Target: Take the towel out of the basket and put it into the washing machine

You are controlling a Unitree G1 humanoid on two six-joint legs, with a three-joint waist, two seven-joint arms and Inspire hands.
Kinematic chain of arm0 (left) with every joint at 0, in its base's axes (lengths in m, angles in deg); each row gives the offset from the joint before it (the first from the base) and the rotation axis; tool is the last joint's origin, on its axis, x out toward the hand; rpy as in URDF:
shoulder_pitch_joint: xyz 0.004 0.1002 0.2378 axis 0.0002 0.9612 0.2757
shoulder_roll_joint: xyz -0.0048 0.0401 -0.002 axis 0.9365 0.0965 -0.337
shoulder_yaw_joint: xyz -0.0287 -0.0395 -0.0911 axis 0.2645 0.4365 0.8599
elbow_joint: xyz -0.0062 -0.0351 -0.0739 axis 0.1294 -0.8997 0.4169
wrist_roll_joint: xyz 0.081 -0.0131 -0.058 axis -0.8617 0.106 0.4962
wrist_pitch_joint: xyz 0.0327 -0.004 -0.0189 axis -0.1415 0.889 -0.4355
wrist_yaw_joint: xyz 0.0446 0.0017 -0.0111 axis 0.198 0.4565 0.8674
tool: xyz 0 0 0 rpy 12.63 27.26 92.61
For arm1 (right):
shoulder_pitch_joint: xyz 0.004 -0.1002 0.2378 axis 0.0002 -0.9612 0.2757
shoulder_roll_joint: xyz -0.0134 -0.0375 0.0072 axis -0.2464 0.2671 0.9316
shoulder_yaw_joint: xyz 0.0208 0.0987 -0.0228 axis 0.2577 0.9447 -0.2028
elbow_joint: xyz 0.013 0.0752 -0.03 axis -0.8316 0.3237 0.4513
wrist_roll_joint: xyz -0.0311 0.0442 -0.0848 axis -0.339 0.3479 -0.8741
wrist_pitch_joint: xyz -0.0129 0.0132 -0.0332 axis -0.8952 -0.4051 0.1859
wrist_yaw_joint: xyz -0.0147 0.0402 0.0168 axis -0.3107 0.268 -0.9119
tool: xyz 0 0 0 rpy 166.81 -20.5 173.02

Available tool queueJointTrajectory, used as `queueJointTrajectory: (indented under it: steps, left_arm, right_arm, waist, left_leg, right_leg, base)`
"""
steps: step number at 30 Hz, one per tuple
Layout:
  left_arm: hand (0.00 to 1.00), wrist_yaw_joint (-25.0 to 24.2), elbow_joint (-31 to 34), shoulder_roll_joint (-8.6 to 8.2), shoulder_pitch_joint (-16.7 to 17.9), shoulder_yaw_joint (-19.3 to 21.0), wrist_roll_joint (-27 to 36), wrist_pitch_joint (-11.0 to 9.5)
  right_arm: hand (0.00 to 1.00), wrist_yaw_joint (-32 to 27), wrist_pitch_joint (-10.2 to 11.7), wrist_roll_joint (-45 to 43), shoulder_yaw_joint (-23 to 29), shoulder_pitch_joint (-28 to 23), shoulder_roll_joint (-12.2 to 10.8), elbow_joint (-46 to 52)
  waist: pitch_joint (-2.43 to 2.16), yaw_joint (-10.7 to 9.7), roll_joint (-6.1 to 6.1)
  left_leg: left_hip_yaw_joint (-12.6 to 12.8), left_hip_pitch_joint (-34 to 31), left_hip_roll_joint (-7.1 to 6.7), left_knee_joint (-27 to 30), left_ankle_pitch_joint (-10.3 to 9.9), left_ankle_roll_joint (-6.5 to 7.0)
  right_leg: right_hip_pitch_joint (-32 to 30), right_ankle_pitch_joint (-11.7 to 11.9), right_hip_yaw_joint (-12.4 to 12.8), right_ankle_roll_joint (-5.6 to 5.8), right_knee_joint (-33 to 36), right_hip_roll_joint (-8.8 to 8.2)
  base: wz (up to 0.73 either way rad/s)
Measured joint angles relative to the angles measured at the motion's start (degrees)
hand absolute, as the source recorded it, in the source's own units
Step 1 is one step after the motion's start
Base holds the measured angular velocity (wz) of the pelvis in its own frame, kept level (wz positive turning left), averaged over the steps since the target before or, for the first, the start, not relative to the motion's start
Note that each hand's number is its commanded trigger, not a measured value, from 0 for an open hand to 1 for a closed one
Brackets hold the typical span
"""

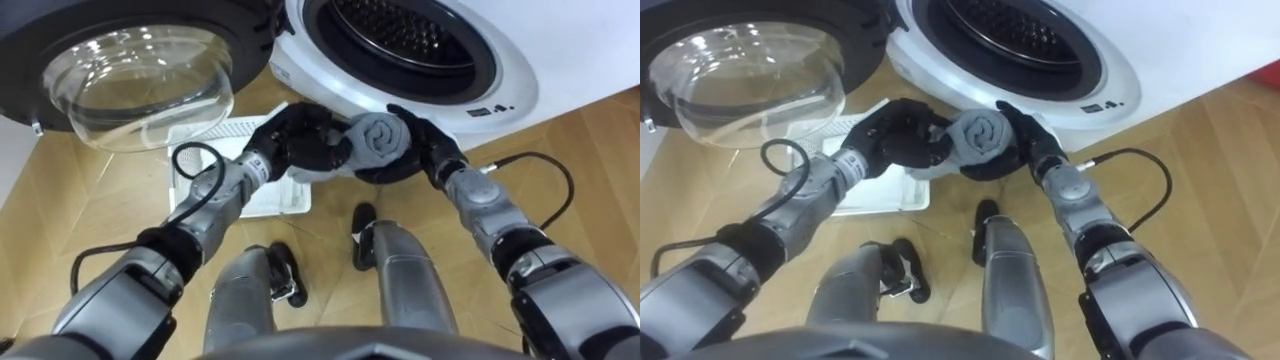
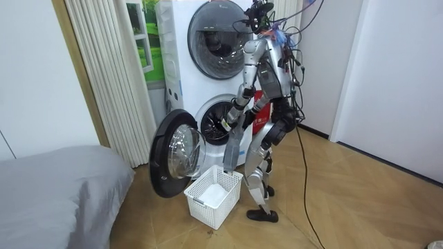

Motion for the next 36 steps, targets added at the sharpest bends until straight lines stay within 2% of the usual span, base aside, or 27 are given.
queueJointTrajectory:
  steps: [4,11,14,18,20,22,26,30,32,36]
  left_arm:
    - [1.0,-3.51,4.56,0.23,0.82,-0.27,5.15,1.79]
    - [1.0,-6.54,7.7,0.09,0.92,0.52,7.42,2.97]
    - [1.0,-7.16,9.25,-0.75,0.88,1.65,9.81,3.01]
    - [1.0,-8.41,11.04,-3.09,0.27,2.83,16.97,3.31]
    - [1.0,-8.77,12.07,-4.15,0.19,2.77,20.19,4.23]
    - [1.0,-9.15,13.08,-4.95,0.25,2.75,21.64,5.31]
    - [1.0,-9.43,13.7,-5.27,0.25,2.51,21.95,6.46]
    - [1.0,-9.44,13.69,-7.57,0.48,2.31,23.2,7.8]
    - [1.0,-9.46,13.69,-8.11,0.6,2.11,23.19,8.43]
    - [1.0,-11.0,13.7,-8.3,1.61,1.2,23.04,9.16]
  right_arm:
    - [0.0,0.96,-0.02,-0.07,0.12,-0.52,0.14,-0.01]
    - [0.0,1.87,0.01,-0.06,0.2,-0.57,0.22,0.0]
    - [0.0,1.98,-0.01,-0.03,0.2,-0.68,-0.47,-0.12]
    - [0.0,3.28,-0.5,0.17,0.1,-0.76,-0.78,-0.06]
    - [1.0,3.64,-1.37,0.07,0.19,-0.73,-0.86,-0.06]
    - [1.0,3.79,-2.07,-0.13,1.34,-0.61,-1.23,-0.07]
    - [1.0,4.11,-3.55,-0.15,2.44,-0.59,-1.45,-0.08]
    - [1.0,3.16,-5.29,-0.2,2.63,-0.6,-2.1,-0.01]
    - [1.0,2.73,-5.88,-0.17,2.54,-0.74,-2.26,-0.01]
    - [1.0,1.9,-7.34,-0.28,3.54,-1.22,-2.29,-0.01]
  waist:
    - [-0.07,-0.03,0.13]
    - [-0.31,0.38,0.51]
    - [-0.3,0.37,0.52]
    - [-0.29,1.08,0.56]
    - [-0.29,1.79,0.56]
    - [-0.29,1.93,0.55]
    - [-0.29,1.54,0.55]
    - [-0.31,1.54,0.52]
    - [-0.3,1.5,0.52]
    - [-0.33,1.45,0.47]
  left_leg:
    - [-0.72,-0.45,0.26,-0.26,0.07,-0.12]
    - [-0.65,-0.14,0.18,-1.19,0.1,-0.16]
    - [-0.65,-0.08,0.25,-1.22,0.12,-0.19]
    - [-0.69,-0.23,0.27,-1.16,0.12,-0.2]
    - [-0.72,-0.25,0.27,-1.14,0.12,-0.2]
    - [-0.77,-0.27,0.23,-1.18,0.15,-0.25]
    - [-0.88,-0.3,0.18,-1.26,0.21,-0.34]
    - [-1.35,-0.2,-0.16,-1.36,0.26,-0.39]
    - [-1.58,0.09,-0.18,-1.38,0.26,-0.39]
    - [-1.56,1.19,-0.18,-1.77,0.25,-0.4]
  right_leg:
    - [0.45,0.32,-0.86,-0.03,-1.39,0.07]
    - [0.76,0.38,-1.15,0.08,-1.79,0.03]
    - [0.86,0.37,-1.26,0.08,-1.82,0.07]
    - [0.83,0.36,-1.41,0.06,-1.89,0.02]
    - [0.83,0.33,-1.5,0.01,-1.82,-0.02]
    - [0.8,0.24,-1.59,-0.03,-1.74,-0.09]
    - [0.83,0.16,-1.72,-0.06,-1.74,-0.09]
    - [1.02,-0.12,-2.07,-0.01,-1.52,-0.11]
    - [1.46,-0.19,-2.34,0.0,-1.63,-0.13]
    - [2.54,-0.27,-2.44,0.03,-2.05,-0.1]
  base:
    - [0.04]
    - [0.0]
    - [0.0]
    - [0.0]
    - [0.02]
    - [0.0]
    - [0.01]
    - [0.06]
    - [0.06]
    - [0.01]
